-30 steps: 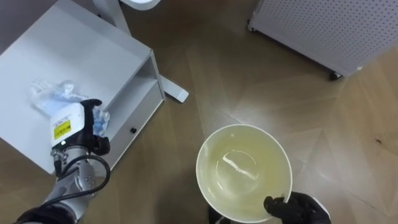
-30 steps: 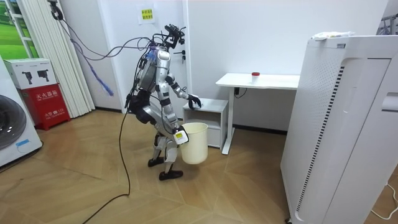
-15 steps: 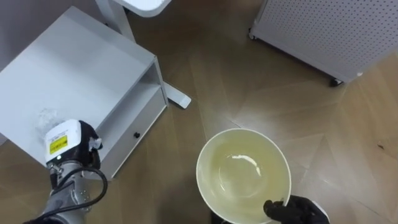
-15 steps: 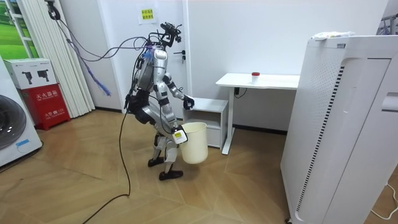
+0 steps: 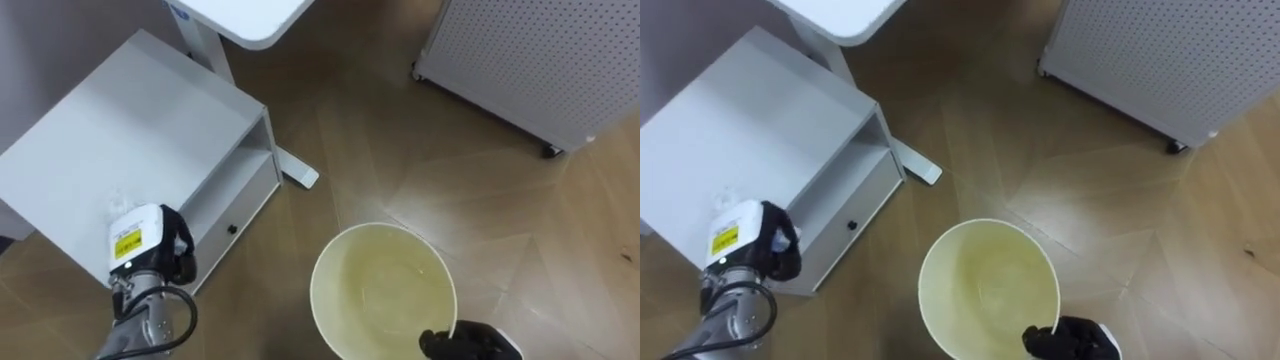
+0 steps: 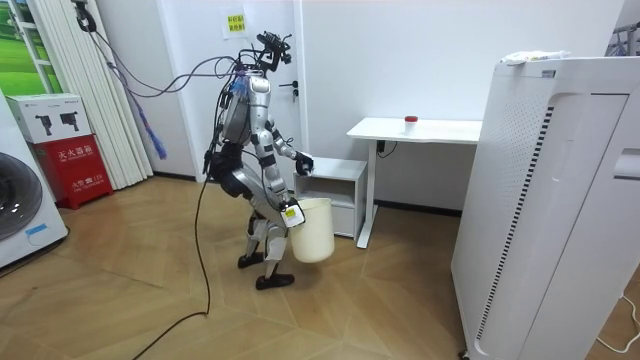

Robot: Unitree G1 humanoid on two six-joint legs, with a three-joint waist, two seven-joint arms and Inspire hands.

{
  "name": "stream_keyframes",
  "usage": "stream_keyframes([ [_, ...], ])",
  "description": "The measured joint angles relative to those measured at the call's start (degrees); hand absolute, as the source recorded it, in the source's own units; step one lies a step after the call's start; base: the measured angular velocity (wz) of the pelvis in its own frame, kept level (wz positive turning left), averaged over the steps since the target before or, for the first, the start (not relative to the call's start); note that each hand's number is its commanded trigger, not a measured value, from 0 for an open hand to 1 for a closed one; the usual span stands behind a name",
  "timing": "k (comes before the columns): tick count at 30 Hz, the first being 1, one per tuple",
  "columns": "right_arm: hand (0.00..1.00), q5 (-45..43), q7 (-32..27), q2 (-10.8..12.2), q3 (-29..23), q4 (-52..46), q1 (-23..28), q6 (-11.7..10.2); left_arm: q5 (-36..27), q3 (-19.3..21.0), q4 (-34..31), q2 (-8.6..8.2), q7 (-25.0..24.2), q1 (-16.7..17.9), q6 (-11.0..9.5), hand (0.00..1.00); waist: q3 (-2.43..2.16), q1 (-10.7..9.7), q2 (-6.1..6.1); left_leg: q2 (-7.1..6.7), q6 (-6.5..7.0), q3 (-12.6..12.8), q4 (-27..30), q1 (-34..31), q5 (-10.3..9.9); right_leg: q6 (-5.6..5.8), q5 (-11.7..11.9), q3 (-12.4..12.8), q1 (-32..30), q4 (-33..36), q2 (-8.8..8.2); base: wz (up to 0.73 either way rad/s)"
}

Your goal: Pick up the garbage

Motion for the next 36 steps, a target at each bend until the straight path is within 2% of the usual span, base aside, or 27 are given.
stream_keyframes([
  [3,1.00,0.01,0.58,0.42,0.68,0.54,0.31,-0.99,0.25,-0.21,-4.76,-1.56,1.46,1.90,-2.83,1.00,-0.03,0.68,0.08,-0.07,0.02,0.61,-1.60,2.43,0.07,0.05,0.01,0.29,1.77,-0.99,-0.12,-0.06],
  [6,1.00,0.26,1.20,0.98,2.11,0.52,0.81,-1.11,-0.89,-4.26,-7.16,-3.08,1.58,4.47,-4.58,1.00,-0.08,0.67,0.03,-0.83,0.10,1.51,-4.54,5.37,0.84,0.24,0.11,0.52,4.02,-2.54,-0.52,-0.02],
  [8,1.00,0.06,2.07,1.56,2.72,0.50,1.01,-1.61,-2.49,-6.30,-7.94,-5.54,1.05,6.02,-6.00,1.00,-0.10,0.81,0.04,-1.03,0.14,1.71,-6.62,7.22,1.55,0.41,0.14,0.56,5.46,-3.75,-0.85,0.08],
  [12,1.00,-2.01,3.72,3.03,2.98,0.56,1.87,-1.65,-3.13,-6.72,-8.52,-8.59,-1.11,8.35,-8.31,1.00,-0.21,0.89,-0.09,-1.80,0.00,1.74,-8.72,9.58,2.34,0.62,0.27,0.63,7.59,-5.23,-0.94,0.03],
  [14,1.00,-2.34,5.33,3.85,3.04,0.50,3.09,-1.65,-5.02,-7.72,-10.82,-9.54,-2.73,11.42,-9.93,1.00,-0.59,0.97,-0.06,-1.88,-0.03,1.81,-9.63,10.98,2.56,0.73,0.38,0.74,8.87,-6.07,-0.84,0.00],
  [15,1.00,-2.43,5.96,3.92,3.06,0.50,3.52,-1.65,-5.81,-8.05,-11.42,-9.78,-3.36,12.31,-10.46,1.00,-0.97,1.01,-0.01,-1.88,-0.03,1.81,-9.73,11.05,2.56,0.73,0.38,0.72,8.96,-6.23,-0.83,0.00],
  [16,1.00,-2.76,6.73,4.04,3.20,0.51,4.16,-1.70,-7.82,-8.85,-11.84,-10.24,-4.43,13.58,-11.37,1.00,-1.58,1.11,0.03,-1.89,-0.02,1.79,-9.81,11.14,2.56,0.80,0.42,0.66,9.06,-6.49,-0.82,0.00],
  [17,1.00,-3.06,7.19,4.03,3.29,0.49,4.45,-2.11,-9.59,-9.10,-11.85,-10.66,-6.03,14.38,-11.69,1.00,-1.78,1.09,-0.06,-1.88,0.00,1.73,-9.82,11.30,2.58,0.90,0.49,0.61,9.32,-6.69,-0.80,0.00],
  [20,1.00,-3.31,8.32,4.05,3.16,0.47,4.96,-2.13,-13.94,-9.62,-11.81,-11.79,-10.69,15.98,-11.73,1.00,-1.94,1.11,-0.28,-1.87,0.16,1.83,-10.40,12.13,2.67,1.13,0.68,0.69,10.22,-7.05,-0.87,0.00],
  [24,1.00,-4.17,8.96,4.24,2.88,1.42,5.14,-2.10,-18.41,-11.32,-11.29,-12.04,-17.76,17.86,-11.75,1.00,-2.11,1.35,-0.68,-1.91,0.63,2.81,-11.63,13.65,3.03,1.55,1.28,1.48,11.19,-7.87,-0.95,-0.08],
  [28,1.00,-4.37,9.85,4.44,2.88,1.48,5.01,-2.08,-24.52,-15.48,-8.31,-11.85,-26.52,18.37,-11.64,1.00,-2.17,1.14,-1.54,-1.95,0.98,3.72,-11.87,13.86,3.25,1.81,1.89,2.19,11.03,-8.13,-1.05,-0.08],
  [32,1.00,-4.87,9.86,5.36,2.86,1.49,5.03,-2.08,-25.26,-16.79,-5.89,-11.72,-34.18,18.70,-11.19,1.00,-2.13,1.02,-2.78,-1.83,1.01,4.06,-11.69,13.75,3.24,1.87,2.32,2.57,10.79,-8.21,-0.88,-0.07],
  [34,1.00,-5.46,10.13,5.34,2.85,1.51,5.05,-2.08,-25.25,-16.88,-5.88,-11.72,-36.52,18.79,-10.87,1.00,-2.15,1.06,-2.89,-1.80,1.06,4.04,-11.65,13.71,3.21,1.92,2.44,2.56,10.84,-8.33,-0.84,0.00],
  [35,1.00,-6.27,10.30,5.33,2.75,1.50,5.04,-2.08,-25.25,-16.85,-5.88,-11.72,-38.05,18.81,-10.75,0.44,-2.15,1.08,-2.88,-1.80,1.06,4.05,-11.68,13.72,3.22,1.95,2.58,2.56,10.88,-8.49,-0.81,0.00],
  [36,1.00,-6.62,10.36,5.33,2.72,1.49,5.04,-2.10,-25.25,-16.81,-5.89,-11.73,-38.69,18.80,-10.65,0.00,-2.15,1.08,-2.88,-1.79,1.07,4.05,-11.71,13.72,3.22,1.94,2.65,2.57,10.89,-8.59,-0.79,-0.05],
])
